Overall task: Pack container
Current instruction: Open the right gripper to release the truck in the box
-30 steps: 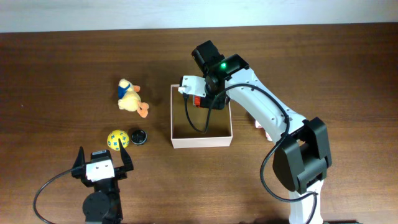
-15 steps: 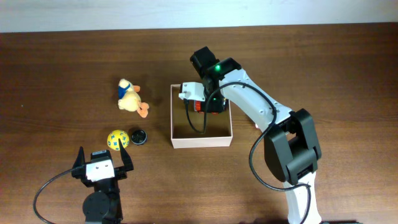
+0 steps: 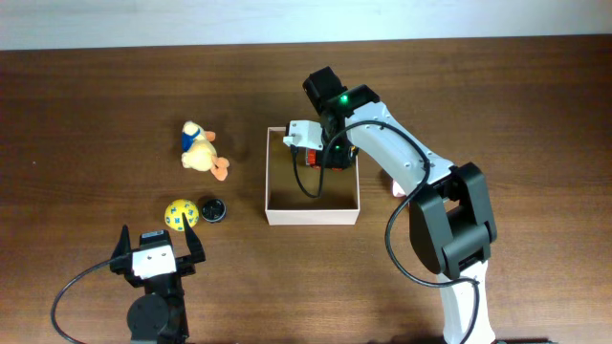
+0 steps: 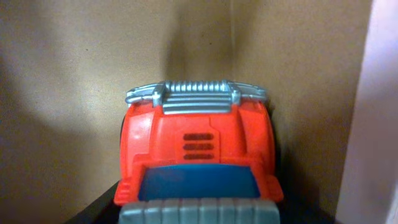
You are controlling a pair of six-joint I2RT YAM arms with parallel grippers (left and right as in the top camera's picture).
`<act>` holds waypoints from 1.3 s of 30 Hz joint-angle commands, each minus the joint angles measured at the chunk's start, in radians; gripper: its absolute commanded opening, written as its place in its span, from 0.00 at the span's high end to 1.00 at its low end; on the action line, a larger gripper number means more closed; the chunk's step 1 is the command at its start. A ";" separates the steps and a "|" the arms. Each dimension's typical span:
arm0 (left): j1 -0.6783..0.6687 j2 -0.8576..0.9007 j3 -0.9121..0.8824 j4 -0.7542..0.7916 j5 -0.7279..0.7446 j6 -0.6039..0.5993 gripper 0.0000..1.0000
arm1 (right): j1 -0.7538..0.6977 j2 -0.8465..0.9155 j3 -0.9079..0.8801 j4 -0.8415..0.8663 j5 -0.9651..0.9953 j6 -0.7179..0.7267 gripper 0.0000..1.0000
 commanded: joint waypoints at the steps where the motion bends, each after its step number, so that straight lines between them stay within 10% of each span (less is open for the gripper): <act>1: 0.005 -0.009 -0.010 0.000 0.011 0.016 0.01 | -0.003 0.011 -0.006 0.008 -0.043 -0.006 0.37; 11: 0.005 -0.009 -0.010 0.000 0.010 0.016 0.01 | -0.003 0.011 -0.006 0.011 -0.050 0.013 0.00; 39: 0.005 -0.009 -0.010 0.000 0.011 0.016 0.01 | 0.037 -0.120 0.134 0.022 -0.042 0.381 0.01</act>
